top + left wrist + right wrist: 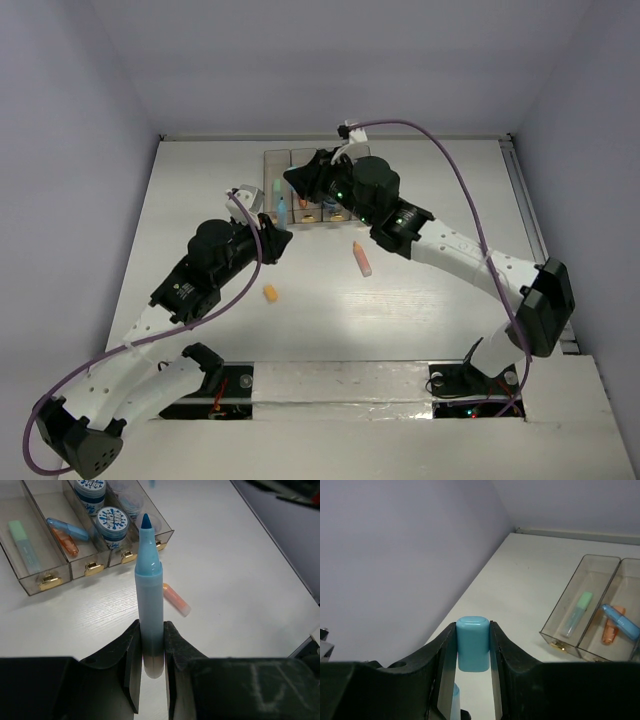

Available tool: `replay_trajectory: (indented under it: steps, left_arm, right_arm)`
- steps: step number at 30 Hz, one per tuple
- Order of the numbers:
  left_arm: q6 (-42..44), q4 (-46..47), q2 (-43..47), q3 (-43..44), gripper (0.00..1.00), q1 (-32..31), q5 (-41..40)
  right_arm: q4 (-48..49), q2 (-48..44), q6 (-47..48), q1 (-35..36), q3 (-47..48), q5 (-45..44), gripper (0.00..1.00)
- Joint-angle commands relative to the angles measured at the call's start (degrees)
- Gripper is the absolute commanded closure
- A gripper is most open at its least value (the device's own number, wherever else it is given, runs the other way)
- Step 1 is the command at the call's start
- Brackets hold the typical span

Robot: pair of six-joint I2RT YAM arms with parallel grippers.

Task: Sort the stationery into containers
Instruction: Close the pen cap on the pen.

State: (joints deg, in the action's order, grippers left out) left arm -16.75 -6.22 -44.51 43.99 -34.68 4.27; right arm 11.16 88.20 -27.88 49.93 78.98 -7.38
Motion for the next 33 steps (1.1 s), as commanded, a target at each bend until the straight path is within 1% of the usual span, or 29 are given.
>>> replay_trajectory:
  steps: [1,9,17,33]
  left_arm:
    - [0.8,3.5,0.7,0.8,1.00,-0.2,1.4]
    - [0.8,2.5,0.6,0.7,1.00,-0.2,1.0]
    - [0.3,2.4,0.5,0.7,1.00,-0.2,0.6]
    - [0.9,1.1,0.6,1.4,1.00,-0.2,-2.0]
  right_arm:
    - [4.0,2.7,-2.3,0.3,3.4,3.0,1.00]
    - [4.8,4.2,-1.3,1.4,4.2,1.2,1.00]
    - [7.3,2.3,-0.5,2.0,2.4,-0.4,1.00]
    - [6.8,-0.1,2.2,4.4,1.1,-1.5,1.00]
